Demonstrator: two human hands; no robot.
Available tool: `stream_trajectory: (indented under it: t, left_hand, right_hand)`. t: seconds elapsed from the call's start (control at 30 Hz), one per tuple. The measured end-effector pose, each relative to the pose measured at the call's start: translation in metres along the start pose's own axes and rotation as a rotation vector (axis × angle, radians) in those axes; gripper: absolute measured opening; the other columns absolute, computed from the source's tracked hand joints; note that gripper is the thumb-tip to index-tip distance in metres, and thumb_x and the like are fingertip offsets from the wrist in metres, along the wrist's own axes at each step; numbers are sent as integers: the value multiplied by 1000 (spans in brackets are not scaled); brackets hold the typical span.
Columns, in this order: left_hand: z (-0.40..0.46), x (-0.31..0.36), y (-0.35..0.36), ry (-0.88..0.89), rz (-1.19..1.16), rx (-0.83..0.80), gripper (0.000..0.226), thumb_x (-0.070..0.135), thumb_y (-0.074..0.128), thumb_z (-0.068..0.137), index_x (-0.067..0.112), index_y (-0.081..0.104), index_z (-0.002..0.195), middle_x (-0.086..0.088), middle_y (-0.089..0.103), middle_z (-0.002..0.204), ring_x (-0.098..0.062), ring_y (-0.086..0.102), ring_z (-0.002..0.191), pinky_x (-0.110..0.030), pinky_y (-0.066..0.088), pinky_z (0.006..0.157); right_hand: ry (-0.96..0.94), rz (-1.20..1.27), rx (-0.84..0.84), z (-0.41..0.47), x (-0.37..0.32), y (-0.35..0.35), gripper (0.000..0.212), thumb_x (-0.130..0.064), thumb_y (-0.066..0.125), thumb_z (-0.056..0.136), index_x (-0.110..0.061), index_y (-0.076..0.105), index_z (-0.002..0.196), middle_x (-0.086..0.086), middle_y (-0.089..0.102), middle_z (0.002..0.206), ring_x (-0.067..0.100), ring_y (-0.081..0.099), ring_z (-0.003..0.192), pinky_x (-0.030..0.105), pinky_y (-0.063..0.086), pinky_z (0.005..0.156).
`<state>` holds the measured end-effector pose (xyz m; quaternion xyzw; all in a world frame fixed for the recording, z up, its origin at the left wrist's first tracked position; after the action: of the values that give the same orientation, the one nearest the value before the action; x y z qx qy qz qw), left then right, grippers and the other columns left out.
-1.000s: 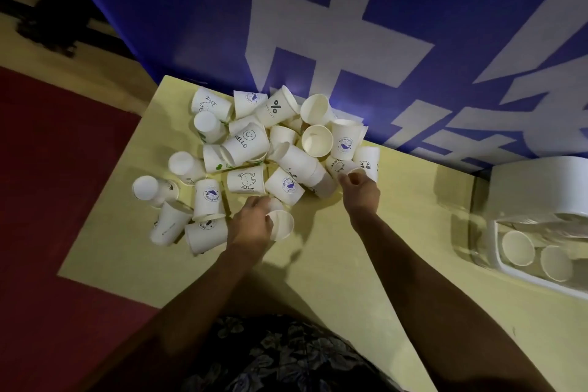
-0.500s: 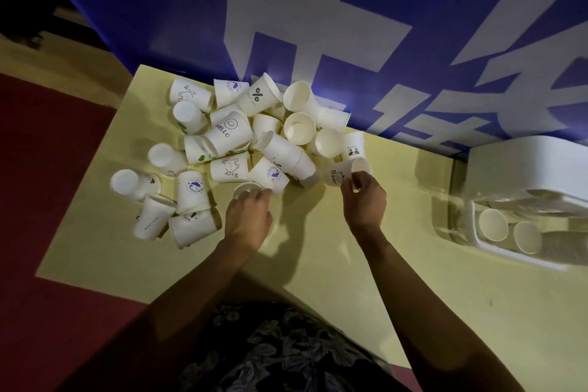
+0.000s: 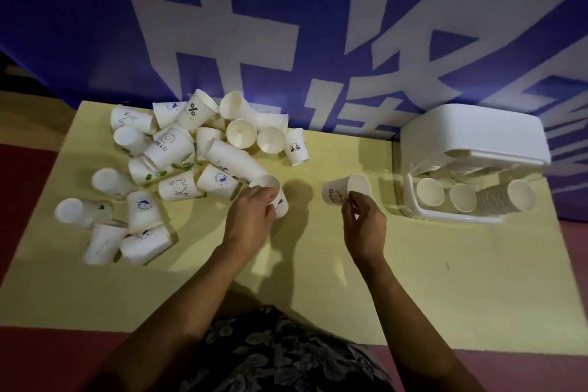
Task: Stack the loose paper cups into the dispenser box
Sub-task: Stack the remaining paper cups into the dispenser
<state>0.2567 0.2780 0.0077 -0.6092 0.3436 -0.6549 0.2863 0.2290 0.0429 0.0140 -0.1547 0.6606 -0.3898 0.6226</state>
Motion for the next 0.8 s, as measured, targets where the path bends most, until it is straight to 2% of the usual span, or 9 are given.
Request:
stream_trajectory:
  t: [0.17, 0.27, 0.37, 0.53, 0.67, 0.8]
  left_hand:
    - [8, 77, 20, 124, 8, 17, 18, 6, 65, 81, 11, 69, 98, -2, 66, 89, -22, 55, 88, -34, 50, 73]
    - [14, 126, 34, 182, -8, 31, 19, 6, 66, 80, 12, 70, 97, 0, 67, 90, -23, 56, 89, -32, 48, 71]
    - [22, 177, 53, 230, 15, 36, 16, 8, 69, 78, 15, 69, 92, 2, 67, 86, -24, 57, 85, -32, 47, 69]
    - [37, 253, 92, 336, 49, 11, 9, 12, 68, 80, 15, 68, 88, 1, 66, 87, -21, 57, 82, -30, 44, 68]
    - [49, 298, 133, 413, 98, -28, 5, 13, 66, 78, 16, 65, 82, 1, 62, 79, -23, 56, 78, -31, 45, 67]
    - [56, 327, 171, 457, 145, -81, 9, 10, 72, 71, 16, 67, 76, 0, 61, 73, -25, 57, 73, -30, 50, 64]
  right_hand:
    - [-71, -53, 58, 7, 28, -54, 10, -9, 59, 94, -7, 67, 99, 8, 70, 95, 26, 66, 83, 34, 54, 69]
    - [-113, -128, 93, 18, 45, -89, 8, -8, 59, 94, -8, 67, 95, 7, 69, 90, 25, 62, 81, 27, 46, 66]
    - [-108, -179, 125, 31, 70, -124, 10, -9, 57, 95, -8, 66, 93, 8, 68, 87, 29, 59, 78, 28, 43, 62]
    - [-55, -208, 161, 51, 118, -174, 15, -10, 60, 94, -8, 69, 105, 9, 71, 99, 31, 62, 90, 30, 44, 68]
    - [-8, -277, 130, 72, 160, -198, 10, -9, 58, 93, -7, 68, 91, 11, 69, 88, 33, 60, 83, 34, 47, 60]
    - [-19, -350, 48, 87, 192, -201, 15, -9, 53, 94, -10, 63, 82, 8, 64, 80, 29, 56, 76, 29, 38, 53]
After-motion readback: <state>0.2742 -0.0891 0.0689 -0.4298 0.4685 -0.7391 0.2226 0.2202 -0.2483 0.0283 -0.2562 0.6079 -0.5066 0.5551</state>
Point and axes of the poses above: each hand's wrist, its own z-axis towards the middle knuckle, its own y-axis out of the palm, x = y × z, the point moved 8 cm from there along z, towards the middle knuckle
